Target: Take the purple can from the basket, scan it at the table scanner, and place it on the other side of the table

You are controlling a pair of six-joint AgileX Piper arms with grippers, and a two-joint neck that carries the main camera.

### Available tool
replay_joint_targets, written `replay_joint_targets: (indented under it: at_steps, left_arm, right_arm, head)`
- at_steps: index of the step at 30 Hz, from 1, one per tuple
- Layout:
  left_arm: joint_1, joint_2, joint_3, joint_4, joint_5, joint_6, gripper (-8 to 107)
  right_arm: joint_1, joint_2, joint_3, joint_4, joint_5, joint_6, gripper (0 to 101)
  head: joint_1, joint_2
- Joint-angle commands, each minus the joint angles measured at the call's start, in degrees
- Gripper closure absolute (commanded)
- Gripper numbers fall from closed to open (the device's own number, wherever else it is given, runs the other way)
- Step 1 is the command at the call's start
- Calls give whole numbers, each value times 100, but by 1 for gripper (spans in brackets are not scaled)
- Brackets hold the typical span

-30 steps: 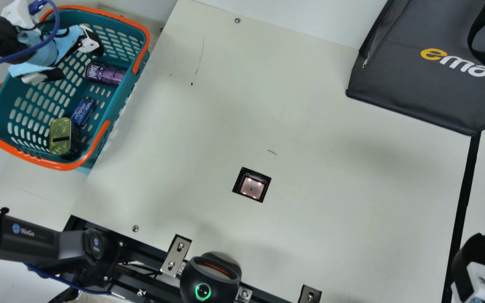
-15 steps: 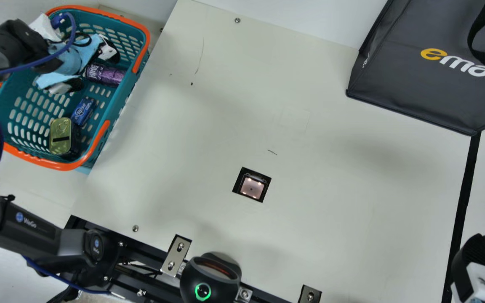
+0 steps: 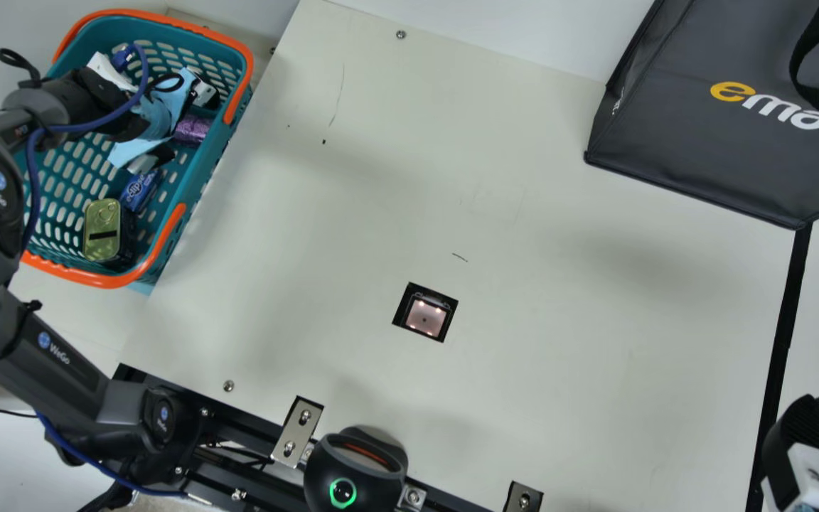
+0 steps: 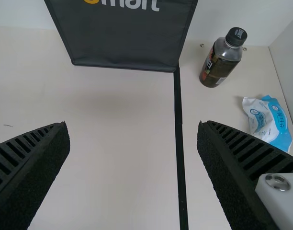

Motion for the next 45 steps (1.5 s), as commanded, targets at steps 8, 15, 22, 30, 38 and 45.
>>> replay_joint_targets:
  at_steps: [8, 15, 22, 30, 38, 45]
  left_arm:
    - [5, 476, -110, -162, -430, -437, 9]
    - [4, 775, -241, 128, -512, -1103, 9]
    - [9, 987, -371, 958, -425, -2257, 9]
    - [-110, 1089, -831, 2044, 186, -3617, 9]
    - [-340, 1243, -1236, 2347, 579, -3969, 9]
    - [-415, 1452, -1462, 2610, 689, -3995, 9]
  right_arm:
    - [0, 0, 0, 0, 0, 0, 6]
    - [0, 0, 0, 0, -11, 0, 6]
    - [0, 0, 0, 0, -6, 0, 6]
    - [0, 0, 0, 0, -6, 0, 6]
    - [0, 0, 0, 0, -6, 0, 6]
    - [0, 0, 0, 0, -6, 0, 6]
  head:
    - [-175, 23]
    - [-175, 23]
    - [-175, 23]
    - [-175, 23]
    - [-175, 23]
    - [-175, 23]
